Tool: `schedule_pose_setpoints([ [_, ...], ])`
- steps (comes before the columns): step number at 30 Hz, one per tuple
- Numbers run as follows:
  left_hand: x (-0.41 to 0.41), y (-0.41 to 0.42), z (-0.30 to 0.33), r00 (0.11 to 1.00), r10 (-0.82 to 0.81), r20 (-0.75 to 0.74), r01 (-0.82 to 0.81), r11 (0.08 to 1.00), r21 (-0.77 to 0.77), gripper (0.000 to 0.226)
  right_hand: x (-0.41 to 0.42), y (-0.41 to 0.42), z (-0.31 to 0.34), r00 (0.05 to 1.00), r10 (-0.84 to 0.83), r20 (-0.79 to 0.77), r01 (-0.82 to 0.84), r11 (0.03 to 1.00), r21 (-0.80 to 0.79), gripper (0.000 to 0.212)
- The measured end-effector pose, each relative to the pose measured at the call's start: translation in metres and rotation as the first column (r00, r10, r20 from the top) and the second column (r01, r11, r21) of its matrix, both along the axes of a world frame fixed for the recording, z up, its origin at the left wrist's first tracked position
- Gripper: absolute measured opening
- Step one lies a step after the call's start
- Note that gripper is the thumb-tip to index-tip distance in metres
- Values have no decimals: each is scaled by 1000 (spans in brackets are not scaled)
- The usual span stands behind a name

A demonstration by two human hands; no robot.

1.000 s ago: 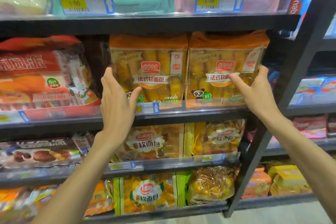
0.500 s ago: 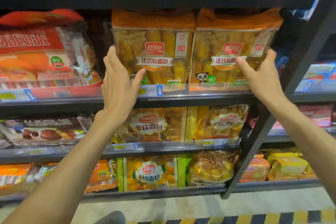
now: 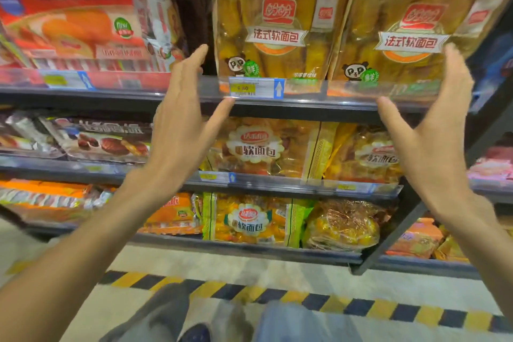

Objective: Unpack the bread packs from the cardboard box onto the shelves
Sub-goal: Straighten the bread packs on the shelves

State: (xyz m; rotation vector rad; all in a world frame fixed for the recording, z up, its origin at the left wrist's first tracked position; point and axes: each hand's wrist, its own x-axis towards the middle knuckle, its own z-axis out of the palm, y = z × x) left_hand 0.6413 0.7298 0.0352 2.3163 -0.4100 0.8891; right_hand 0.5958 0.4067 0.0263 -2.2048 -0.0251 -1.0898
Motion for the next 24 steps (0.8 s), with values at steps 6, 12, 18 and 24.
schedule_pose_setpoints([
  [6, -35, 43, -69, 987, -32, -159, 45, 996, 79, 51, -21, 61, -63, 968, 185, -168, -180, 983, 44, 73],
  [12, -32, 70, -201, 904, -80, -420, 25, 991, -135, 45, -31, 96, -171, 861, 266, -434, -186, 958, 219, 77],
  [18, -8, 78, -315, 825, -121, -553, -31, 966, -257, 67, -22, 106, -261, 692, 304, -654, -57, 927, 370, 87],
  [24, 6, 59, -356, 758, -144, -636, -40, 963, -266, 104, 9, 111, -310, 635, 361, -683, 14, 878, 478, 50],
])
